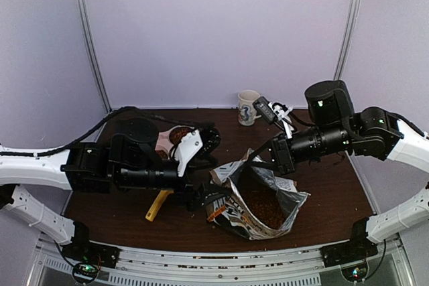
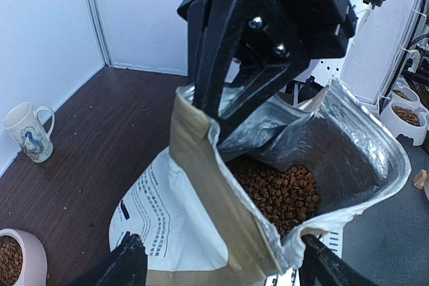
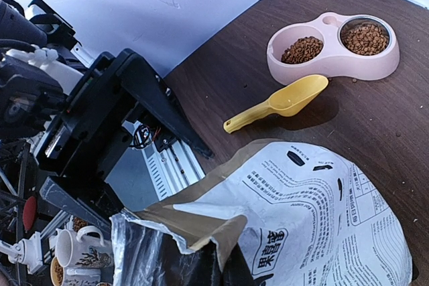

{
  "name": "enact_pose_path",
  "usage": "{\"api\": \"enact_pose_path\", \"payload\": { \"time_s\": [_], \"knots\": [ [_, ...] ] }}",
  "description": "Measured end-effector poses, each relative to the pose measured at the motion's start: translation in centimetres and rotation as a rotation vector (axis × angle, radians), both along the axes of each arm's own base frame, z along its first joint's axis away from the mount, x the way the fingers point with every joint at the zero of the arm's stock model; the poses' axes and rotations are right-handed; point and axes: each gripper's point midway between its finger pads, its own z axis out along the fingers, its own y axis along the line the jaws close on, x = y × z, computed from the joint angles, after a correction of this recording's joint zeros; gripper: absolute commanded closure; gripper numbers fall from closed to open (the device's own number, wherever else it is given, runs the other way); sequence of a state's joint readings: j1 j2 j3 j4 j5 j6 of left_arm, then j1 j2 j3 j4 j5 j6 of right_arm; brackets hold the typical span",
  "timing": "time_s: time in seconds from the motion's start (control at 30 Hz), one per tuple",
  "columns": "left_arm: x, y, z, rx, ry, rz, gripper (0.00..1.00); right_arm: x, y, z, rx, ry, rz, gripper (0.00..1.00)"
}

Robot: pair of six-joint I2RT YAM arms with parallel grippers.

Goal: Serve the pet food

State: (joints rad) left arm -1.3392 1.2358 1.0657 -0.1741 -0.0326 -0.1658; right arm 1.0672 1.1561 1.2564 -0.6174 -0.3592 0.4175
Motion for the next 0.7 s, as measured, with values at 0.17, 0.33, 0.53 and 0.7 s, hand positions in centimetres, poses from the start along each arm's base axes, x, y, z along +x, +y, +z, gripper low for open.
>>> {"api": "enact_pose_path", "payload": {
  "time_s": [0.17,0.33,0.53,0.7],
  "knots": [
    [-0.2,-1.3,0.2,-0.018,0.003,-0.027,0.55,0.0,0.0,0.0,0.000,0.000,0.000,1.00],
    [-0.7,-2.1,0.2,-0.031,0.023,-0.054,0.99,0.4,-0.2,-0.1,-0.008,-0.008,-0.021,0.84],
    [0.3,-2.0,0.6,-0.073,0.058,0.017,1.00,1.9,-2.0,1.9,0.017,-0.085,-0.126,0.27],
    [3.6,-0.4,1.2,-0.115,0.146,0.167,1.00,1.6,-6.3,6.4,0.112,-0.170,-0.228,0.16]
  ]
}}
